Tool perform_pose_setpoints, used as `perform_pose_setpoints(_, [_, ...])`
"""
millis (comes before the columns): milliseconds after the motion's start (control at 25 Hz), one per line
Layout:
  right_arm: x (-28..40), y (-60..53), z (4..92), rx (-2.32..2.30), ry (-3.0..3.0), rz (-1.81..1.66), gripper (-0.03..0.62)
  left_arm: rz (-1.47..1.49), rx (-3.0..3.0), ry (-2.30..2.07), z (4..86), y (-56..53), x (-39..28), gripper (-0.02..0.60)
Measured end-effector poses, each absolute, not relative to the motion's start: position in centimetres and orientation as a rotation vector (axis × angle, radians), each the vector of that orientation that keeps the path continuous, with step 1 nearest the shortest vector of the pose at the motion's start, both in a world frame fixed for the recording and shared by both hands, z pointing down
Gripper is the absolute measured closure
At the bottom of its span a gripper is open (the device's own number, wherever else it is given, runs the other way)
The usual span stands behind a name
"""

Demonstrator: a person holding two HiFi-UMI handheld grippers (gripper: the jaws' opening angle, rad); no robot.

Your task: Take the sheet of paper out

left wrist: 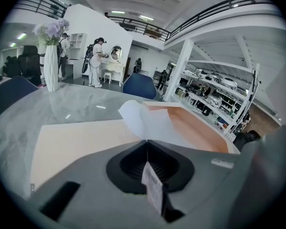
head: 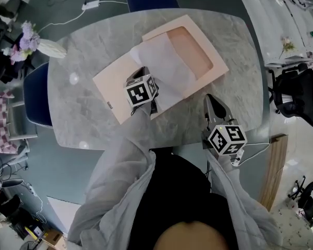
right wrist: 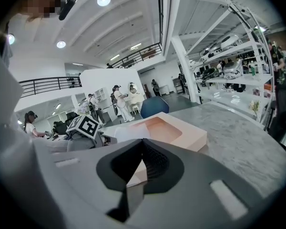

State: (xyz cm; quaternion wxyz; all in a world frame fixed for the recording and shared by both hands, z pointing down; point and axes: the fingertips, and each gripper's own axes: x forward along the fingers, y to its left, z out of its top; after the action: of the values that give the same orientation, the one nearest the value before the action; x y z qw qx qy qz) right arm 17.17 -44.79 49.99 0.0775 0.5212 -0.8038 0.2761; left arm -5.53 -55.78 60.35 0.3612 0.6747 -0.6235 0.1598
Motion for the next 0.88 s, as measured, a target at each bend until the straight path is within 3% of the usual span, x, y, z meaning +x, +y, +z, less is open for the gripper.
perform_pose_setpoints(880, [16.5,-35.7,47.8,1.583,-2.475,0.756,0.585,0.266,1.82,-1.715,53.7,-45.9,-9.1,0.578])
